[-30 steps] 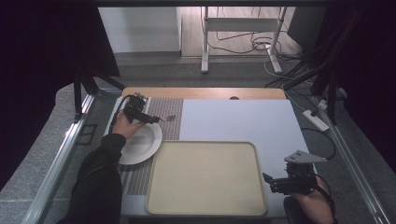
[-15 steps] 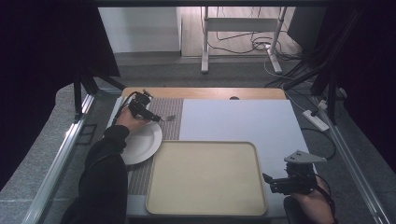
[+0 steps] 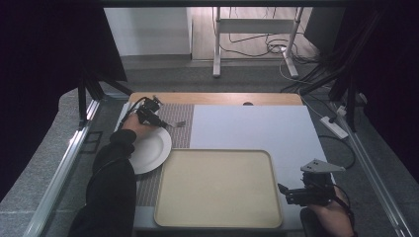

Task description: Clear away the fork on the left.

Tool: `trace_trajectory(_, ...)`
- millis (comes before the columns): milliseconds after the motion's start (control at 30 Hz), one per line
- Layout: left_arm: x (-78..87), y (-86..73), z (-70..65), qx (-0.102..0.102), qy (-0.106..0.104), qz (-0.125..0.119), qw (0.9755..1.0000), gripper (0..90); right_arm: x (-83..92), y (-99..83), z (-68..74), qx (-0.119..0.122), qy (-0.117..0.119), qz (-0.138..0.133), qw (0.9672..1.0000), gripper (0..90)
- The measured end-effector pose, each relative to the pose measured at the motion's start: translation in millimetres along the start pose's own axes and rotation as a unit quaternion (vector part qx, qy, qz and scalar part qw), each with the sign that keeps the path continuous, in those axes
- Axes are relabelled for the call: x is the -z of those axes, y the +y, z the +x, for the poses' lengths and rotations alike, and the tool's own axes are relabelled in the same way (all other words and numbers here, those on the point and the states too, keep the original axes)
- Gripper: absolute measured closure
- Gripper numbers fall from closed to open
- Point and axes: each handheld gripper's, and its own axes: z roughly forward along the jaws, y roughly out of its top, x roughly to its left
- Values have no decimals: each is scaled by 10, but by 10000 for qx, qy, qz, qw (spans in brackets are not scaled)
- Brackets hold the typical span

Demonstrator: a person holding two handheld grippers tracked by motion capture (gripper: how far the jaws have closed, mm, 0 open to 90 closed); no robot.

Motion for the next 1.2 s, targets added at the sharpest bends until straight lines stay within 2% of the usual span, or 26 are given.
trace_trajectory(167, 24, -22, 34, -222, -75, -39, 9997, 684, -2, 0, 4, 11, 0, -3, 10000, 0)
trace_trajectory(400, 26, -33, 10, -451, -354, -88, 9983, 782, -4, 1, 5, 21, 12, 22, 10000, 0)
trace_trajectory(533, 15, -19, -23, -550, -417, -99, 9976, 849, -5, 2, 6, 29, 14, 22, 10000, 0)
trace_trajectory(700, 6, -22, 1, -366, -461, -200, 9981, 854, -5, 2, 4, 19, 23, 19, 10000, 0)
trace_trajectory(900, 20, 8, -13, -297, -346, -313, 9985, 853, -6, 3, 5, 23, 28, 23, 10000, 0)
trace_trajectory(967, 32, 30, -34, -299, -332, -410, 9982, 853, -6, 3, 4, 23, 30, 24, 10000, 0)
trace_trajectory(1200, 23, 158, -189, -348, -515, -637, 9960, 853, -5, 3, 6, 36, 31, 22, 10000, 0)
